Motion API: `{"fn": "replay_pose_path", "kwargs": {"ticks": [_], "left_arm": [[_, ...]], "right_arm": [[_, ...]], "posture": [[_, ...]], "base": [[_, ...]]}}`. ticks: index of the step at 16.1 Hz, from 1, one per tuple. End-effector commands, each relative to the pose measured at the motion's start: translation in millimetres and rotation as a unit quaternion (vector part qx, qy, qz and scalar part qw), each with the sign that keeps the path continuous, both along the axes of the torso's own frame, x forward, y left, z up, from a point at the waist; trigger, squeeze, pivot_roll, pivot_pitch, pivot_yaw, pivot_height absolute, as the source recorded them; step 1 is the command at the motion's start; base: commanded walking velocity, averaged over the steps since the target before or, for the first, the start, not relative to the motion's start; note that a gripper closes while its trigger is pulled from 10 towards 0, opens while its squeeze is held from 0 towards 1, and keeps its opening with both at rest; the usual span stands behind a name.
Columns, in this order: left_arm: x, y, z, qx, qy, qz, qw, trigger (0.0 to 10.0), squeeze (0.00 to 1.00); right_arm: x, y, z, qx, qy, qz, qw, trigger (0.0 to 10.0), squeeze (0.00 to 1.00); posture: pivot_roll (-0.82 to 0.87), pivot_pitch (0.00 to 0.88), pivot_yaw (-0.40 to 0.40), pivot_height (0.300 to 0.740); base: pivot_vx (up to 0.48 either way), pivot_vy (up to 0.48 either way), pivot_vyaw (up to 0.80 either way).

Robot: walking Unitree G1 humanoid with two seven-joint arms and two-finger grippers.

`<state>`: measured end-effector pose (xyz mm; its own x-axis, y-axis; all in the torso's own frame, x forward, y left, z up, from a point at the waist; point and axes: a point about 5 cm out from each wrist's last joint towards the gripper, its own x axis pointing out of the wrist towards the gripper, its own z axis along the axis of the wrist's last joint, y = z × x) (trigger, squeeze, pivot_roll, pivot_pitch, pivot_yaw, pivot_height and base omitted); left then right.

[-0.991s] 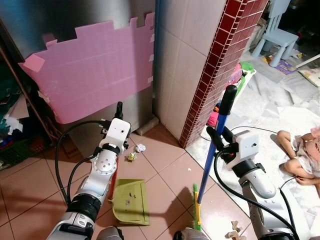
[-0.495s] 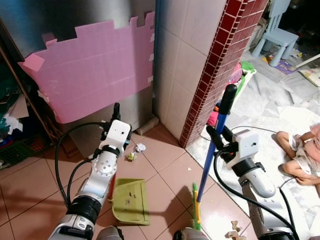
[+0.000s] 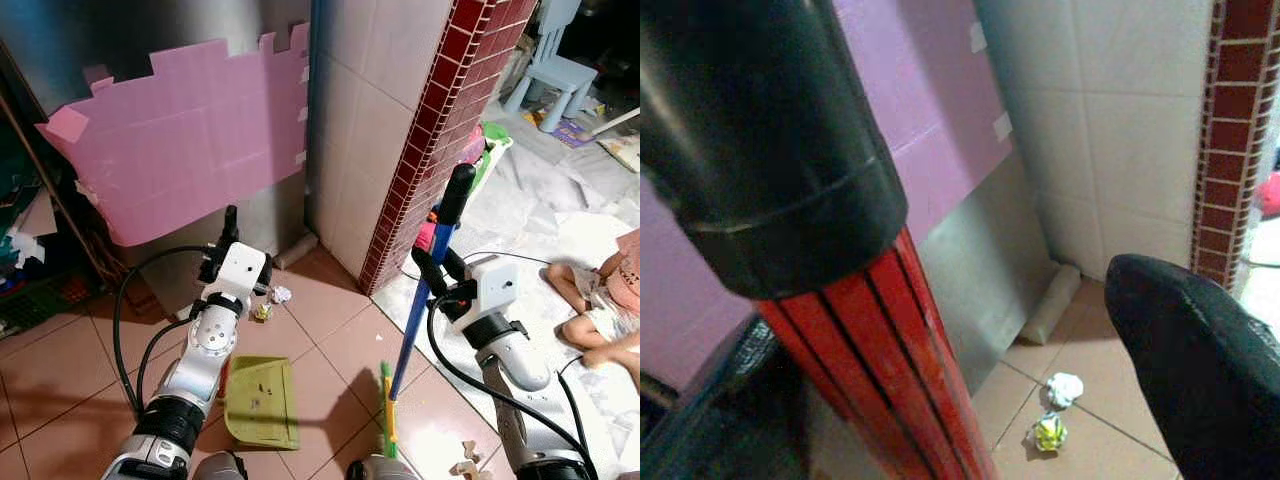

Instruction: Sweep floor

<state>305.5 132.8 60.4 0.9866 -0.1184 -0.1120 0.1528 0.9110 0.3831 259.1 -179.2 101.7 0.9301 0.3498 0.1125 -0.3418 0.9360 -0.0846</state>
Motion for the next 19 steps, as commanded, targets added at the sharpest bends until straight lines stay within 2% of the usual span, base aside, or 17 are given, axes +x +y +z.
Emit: {"fn": "replay_pose_path", "kwargs": {"ticks": [1,4,9,19], "left_arm": [[-0.8,-2.5,1.5,0.008,-0.004,-0.004,1.000,10.0,0.00],[-0.2,-2.7,3.7,0.015,-0.012,-0.002,1.000,10.0,0.00],[4.5,-1.7,15.8,0.037,-0.057,0.013,0.998,10.0,0.00],[6.9,-1.2,20.0,0.044,-0.070,0.019,0.996,10.0,0.00]], "right_arm": [[2.5,-0.8,12.6,-0.005,-0.029,0.002,1.000,10.0,0.00],[2.8,-0.8,12.9,-0.005,-0.029,0.003,1.000,10.0,0.00],[2.8,-0.8,12.7,-0.006,-0.028,0.003,1.000,10.0,0.00],[2.6,-1.1,11.7,-0.006,-0.027,0.002,1.000,10.0,0.00]], "posture": [[-0.19,0.053,-0.051,0.740],[-0.19,0.055,-0.053,0.740],[-0.19,0.054,-0.051,0.740],[-0.19,0.055,-0.048,0.740]], "base": [[0.000,0.000,0.00],[0.000,0.000,0.00],[0.000,0.000,0.00],[0.000,0.000,0.00]]}}
